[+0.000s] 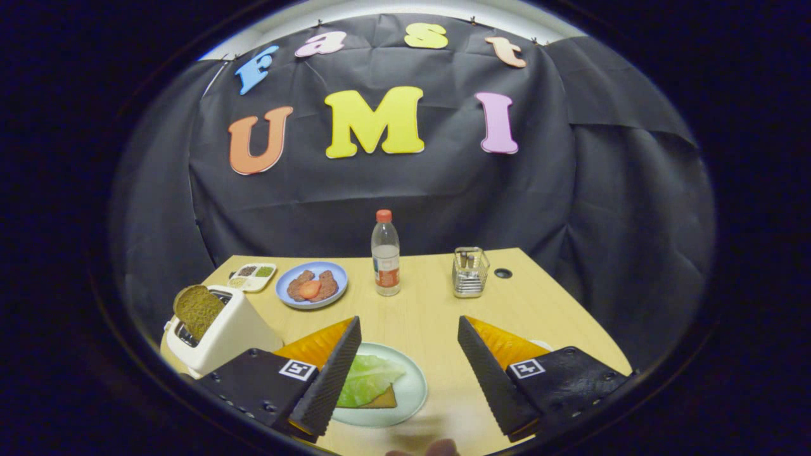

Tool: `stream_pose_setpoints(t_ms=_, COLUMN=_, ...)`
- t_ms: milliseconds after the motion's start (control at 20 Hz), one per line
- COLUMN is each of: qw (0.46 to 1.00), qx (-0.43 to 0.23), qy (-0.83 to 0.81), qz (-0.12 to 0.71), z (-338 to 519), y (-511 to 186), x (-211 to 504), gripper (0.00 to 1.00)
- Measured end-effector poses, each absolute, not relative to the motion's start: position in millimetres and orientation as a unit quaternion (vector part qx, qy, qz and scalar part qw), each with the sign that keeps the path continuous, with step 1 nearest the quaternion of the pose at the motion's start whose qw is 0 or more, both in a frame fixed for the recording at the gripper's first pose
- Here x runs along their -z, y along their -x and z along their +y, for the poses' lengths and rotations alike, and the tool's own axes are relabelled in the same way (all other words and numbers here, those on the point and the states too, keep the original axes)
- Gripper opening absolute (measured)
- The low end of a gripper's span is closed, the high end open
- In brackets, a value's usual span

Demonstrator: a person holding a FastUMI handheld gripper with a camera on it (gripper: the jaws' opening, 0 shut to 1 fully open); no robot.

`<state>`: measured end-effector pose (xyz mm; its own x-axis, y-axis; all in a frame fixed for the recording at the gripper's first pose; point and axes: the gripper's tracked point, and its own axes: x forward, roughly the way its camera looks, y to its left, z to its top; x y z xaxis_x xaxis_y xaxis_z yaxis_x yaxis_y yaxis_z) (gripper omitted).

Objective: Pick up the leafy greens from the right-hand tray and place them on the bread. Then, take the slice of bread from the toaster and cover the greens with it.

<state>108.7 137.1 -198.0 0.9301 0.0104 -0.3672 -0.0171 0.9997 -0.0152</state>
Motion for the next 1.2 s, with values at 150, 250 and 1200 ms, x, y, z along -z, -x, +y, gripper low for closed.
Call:
stream_pose_setpoints(t_ms=150, qw=0.986, qx=-0.015, qy=0.025, qz=0.165, z=154, y=-89, x=163, gripper=0.95)
stream_pose_setpoints(t_ms=250, qw=0.986, qx=-0.030, qy=0.023, qz=0.165, z=178, y=-78, x=153, gripper=0.95)
stream_pose_setpoints(t_ms=1200, qw=0.966, qx=-0.118, qy=0.037, qz=0.226, z=437, y=-65, x=210, gripper=0.95)
